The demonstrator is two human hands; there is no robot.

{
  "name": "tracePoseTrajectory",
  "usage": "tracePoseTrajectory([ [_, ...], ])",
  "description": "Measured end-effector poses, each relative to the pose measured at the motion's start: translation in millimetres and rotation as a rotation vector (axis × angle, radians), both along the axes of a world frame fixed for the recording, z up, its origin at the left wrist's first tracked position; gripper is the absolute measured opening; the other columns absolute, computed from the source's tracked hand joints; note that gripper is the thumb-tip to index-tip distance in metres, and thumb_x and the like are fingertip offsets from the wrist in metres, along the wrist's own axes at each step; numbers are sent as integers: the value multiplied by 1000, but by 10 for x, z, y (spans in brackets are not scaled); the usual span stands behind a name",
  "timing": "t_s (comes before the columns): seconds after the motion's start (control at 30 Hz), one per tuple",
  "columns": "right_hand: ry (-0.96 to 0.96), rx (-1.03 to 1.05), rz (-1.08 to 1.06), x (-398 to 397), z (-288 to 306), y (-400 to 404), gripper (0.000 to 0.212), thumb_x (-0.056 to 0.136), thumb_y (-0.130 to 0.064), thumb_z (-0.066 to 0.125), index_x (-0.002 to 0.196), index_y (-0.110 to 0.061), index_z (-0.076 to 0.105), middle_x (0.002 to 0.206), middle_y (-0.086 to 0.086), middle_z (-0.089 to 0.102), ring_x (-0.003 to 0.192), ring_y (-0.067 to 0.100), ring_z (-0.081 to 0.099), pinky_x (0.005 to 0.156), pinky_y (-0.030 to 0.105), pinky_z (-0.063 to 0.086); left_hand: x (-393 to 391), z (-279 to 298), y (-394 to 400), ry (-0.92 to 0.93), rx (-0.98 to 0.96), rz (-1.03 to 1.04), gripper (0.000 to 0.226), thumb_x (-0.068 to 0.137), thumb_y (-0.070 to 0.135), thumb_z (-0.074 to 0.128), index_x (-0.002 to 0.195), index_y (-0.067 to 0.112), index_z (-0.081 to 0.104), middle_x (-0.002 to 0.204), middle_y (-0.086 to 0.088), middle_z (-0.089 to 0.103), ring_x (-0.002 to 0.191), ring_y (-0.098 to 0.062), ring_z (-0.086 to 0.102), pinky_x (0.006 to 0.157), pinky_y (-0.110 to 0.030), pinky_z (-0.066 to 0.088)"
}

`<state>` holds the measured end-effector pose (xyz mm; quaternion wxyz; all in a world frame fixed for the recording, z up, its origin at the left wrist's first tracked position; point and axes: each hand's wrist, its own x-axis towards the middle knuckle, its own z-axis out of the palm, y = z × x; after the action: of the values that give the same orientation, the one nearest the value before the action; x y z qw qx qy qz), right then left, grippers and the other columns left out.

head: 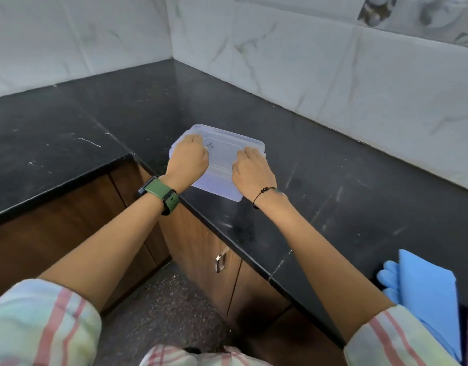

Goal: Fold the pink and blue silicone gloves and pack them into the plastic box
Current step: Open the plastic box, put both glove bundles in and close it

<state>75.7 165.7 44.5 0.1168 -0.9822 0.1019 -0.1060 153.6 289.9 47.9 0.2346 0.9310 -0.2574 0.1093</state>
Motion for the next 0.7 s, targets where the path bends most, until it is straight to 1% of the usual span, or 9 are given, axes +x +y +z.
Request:
tracePoseTrajectory([
  [0.1,54,5,-11,22,-55,1,29,96,-11,31,110,3,53,121,19,52,119,32,41,102,41,34,133,-51,99,74,-30,51,18,92,5,35,82,-2,49,91,-25,54,85,-38,50,69,-41,39],
  [0.23,92,-26,-43,52,-128,-8,31,96,-10,31,117,2,50,132,21,44,131,34,31,109,41,28,312,-112,152,118,0,103,25,93,10,39,100,-9,54,111,-23,53,96,-38,54,81,-42,49],
  [0.33,85,8,-112,60,-152,-15,29,95,-10,34,116,3,50,147,24,26,138,40,18,112,41,26,402,-126,139,133,21,122,26,93,11,41,106,-8,52,118,-25,50,99,-40,53,87,-45,49],
  [0.4,81,81,-177,59,-149,-31,29,95,-13,36,115,4,49,152,23,16,138,41,19,104,38,32,455,-130,123,140,9,136,24,92,9,42,105,-8,53,116,-25,51,99,-41,53,88,-46,49],
  [0.5,44,207,-266,68,-139,-93,31,92,-16,43,117,2,46,143,21,29,118,39,40,80,36,39,531,-100,120,179,-30,157,16,89,6,42,84,-6,52,99,-24,51,92,-40,52,82,-46,48],
  [0.57,4,325,-300,80,-109,-150,39,90,-16,48,124,1,41,129,20,41,106,38,50,76,36,41,605,-67,114,242,-72,186,26,86,4,43,60,4,36,75,-14,42,71,-32,43,63,-38,43],
  [0.6,-10,391,-322,92,-84,-181,40,89,-14,49,126,0,41,125,19,43,103,38,52,75,35,42,640,-55,112,280,-113,207,33,83,2,44,55,9,28,66,-8,35,62,-26,35,52,-31,35],
  [0.63,-20,435,-341,110,-66,-219,38,88,-13,50,123,1,42,123,20,45,103,37,53,73,34,41,669,-45,108,323,-159,227,36,81,0,44,54,11,24,60,-4,28,55,-22,27,47,-25,25],
  [0.7,-23,507,-372,130,-20,-280,24,86,-10,50,108,-1,49,122,21,48,100,34,52,69,30,39,695,-23,86,380,-210,245,36,78,-2,43,52,12,22,56,-3,23,49,-18,19,47,-23,18],
])
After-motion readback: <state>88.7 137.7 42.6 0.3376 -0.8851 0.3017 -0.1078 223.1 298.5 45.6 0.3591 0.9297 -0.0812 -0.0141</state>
